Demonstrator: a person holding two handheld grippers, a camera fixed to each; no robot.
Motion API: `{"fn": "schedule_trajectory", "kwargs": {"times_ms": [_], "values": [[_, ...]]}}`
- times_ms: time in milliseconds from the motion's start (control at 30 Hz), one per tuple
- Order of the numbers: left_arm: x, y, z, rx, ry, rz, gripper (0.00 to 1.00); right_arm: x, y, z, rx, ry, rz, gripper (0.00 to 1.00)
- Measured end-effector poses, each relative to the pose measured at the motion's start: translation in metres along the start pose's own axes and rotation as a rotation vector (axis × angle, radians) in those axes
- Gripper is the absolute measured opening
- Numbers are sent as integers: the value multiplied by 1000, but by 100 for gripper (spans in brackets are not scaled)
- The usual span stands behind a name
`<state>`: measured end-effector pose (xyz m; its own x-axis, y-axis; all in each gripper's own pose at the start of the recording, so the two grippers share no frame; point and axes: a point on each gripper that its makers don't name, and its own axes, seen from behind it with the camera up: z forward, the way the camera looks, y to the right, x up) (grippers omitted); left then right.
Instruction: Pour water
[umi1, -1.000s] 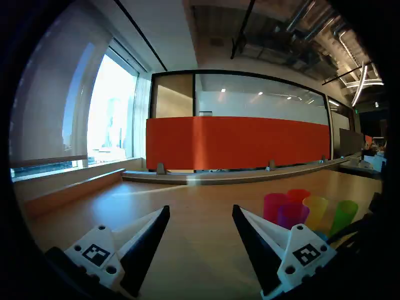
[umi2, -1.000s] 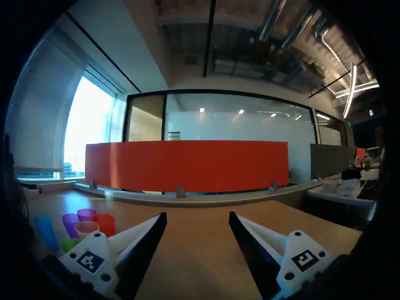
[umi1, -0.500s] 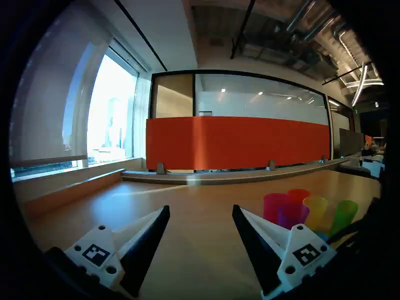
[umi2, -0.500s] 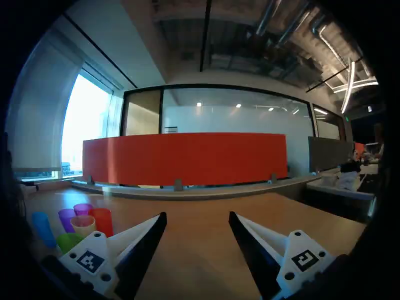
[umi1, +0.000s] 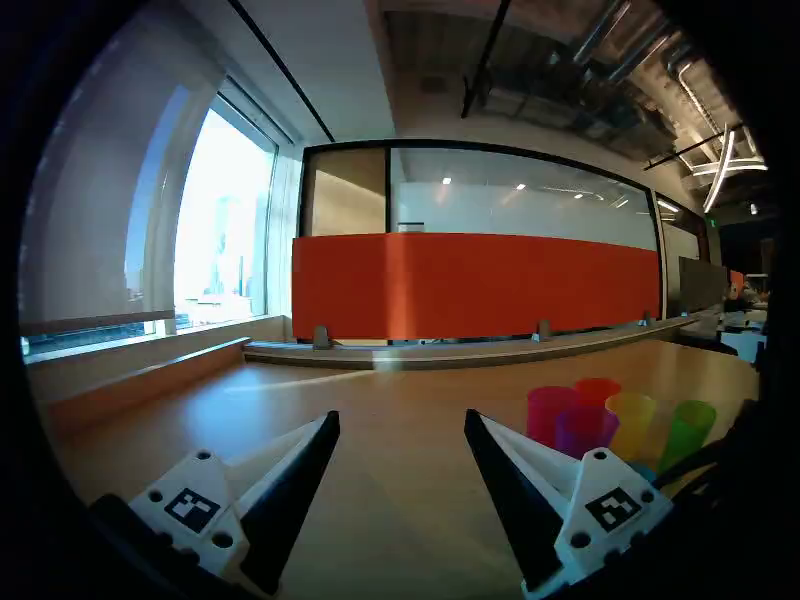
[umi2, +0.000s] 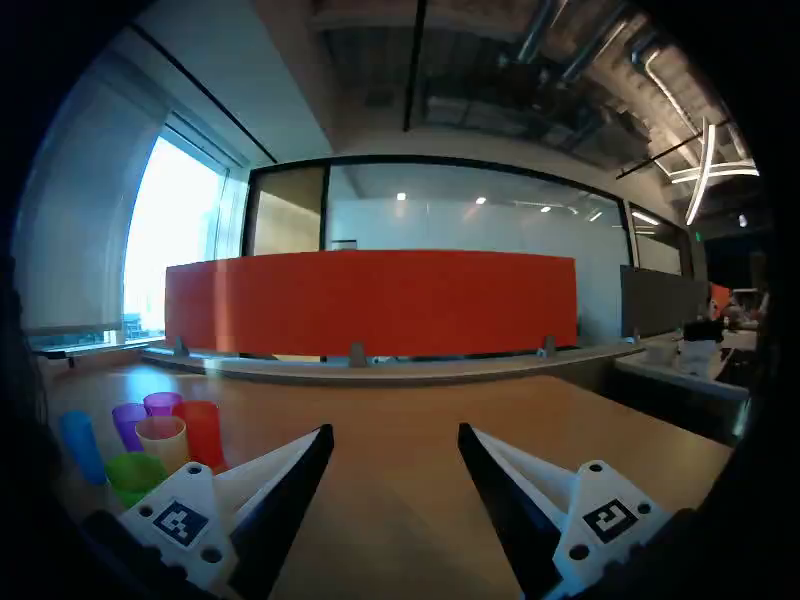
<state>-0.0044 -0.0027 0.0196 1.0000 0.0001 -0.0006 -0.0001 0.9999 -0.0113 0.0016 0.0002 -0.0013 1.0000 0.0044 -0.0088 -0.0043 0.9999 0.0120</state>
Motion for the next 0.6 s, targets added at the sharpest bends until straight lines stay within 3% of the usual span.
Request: {"fn": "schedule_trajectory", "kwargs": {"times_ms": [600], "values": [[0, 0, 0, 0, 0, 0, 92, 1, -2, 0, 5, -8, -4, 97]]}}
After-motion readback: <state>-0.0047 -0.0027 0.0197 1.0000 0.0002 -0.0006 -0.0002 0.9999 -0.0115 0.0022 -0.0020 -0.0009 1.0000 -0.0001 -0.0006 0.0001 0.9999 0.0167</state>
